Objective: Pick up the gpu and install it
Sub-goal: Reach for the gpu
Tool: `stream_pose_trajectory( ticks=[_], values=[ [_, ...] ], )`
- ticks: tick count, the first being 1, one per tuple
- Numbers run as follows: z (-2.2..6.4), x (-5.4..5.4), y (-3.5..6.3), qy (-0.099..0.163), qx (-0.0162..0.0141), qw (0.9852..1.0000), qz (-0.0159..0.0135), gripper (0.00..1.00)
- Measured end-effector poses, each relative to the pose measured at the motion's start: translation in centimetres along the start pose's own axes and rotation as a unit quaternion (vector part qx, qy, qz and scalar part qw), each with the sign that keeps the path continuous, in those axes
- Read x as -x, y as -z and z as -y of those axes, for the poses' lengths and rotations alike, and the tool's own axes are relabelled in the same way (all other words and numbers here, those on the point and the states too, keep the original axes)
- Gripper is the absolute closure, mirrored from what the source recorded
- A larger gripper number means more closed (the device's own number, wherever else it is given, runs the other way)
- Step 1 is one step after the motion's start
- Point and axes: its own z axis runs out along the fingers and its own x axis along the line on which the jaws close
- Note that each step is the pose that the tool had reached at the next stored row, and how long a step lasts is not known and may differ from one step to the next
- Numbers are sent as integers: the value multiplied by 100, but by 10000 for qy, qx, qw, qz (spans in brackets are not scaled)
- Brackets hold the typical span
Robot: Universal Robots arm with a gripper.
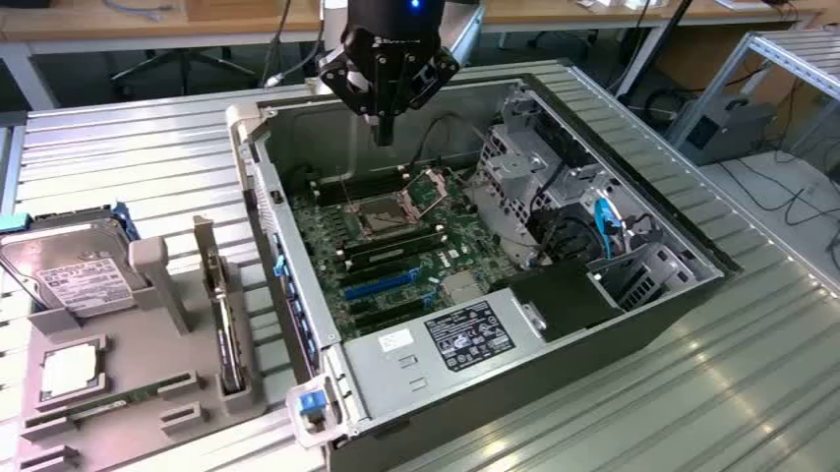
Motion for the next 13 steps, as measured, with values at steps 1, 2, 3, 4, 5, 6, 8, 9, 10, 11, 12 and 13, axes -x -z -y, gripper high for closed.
stream_pose_trajectory(
  ticks=[1,2,3,4,5,6,8,9,10,11,12,13],
  values=[
    [0,0,0,0,0,10000,0,89],
    [0,0,0,0,0,10000,0,89],
    [0,0,0,0,0,10000,0,89],
    [0,0,0,0,0,10000,0,89],
    [0,0,0,0,0,10000,0,89],
    [0,0,0,0,0,10000,0,89],
    [0,0,0,0,0,10000,0,89],
    [0,0,0,0,0,10000,0,89],
    [0,0,0,0,0,10000,0,89],
    [0,0,0,0,0,10000,0,89],
    [0,0,0,0,0,10000,0,89],
    [0,-6,0,-1,0,10000,0,89]
  ],
)
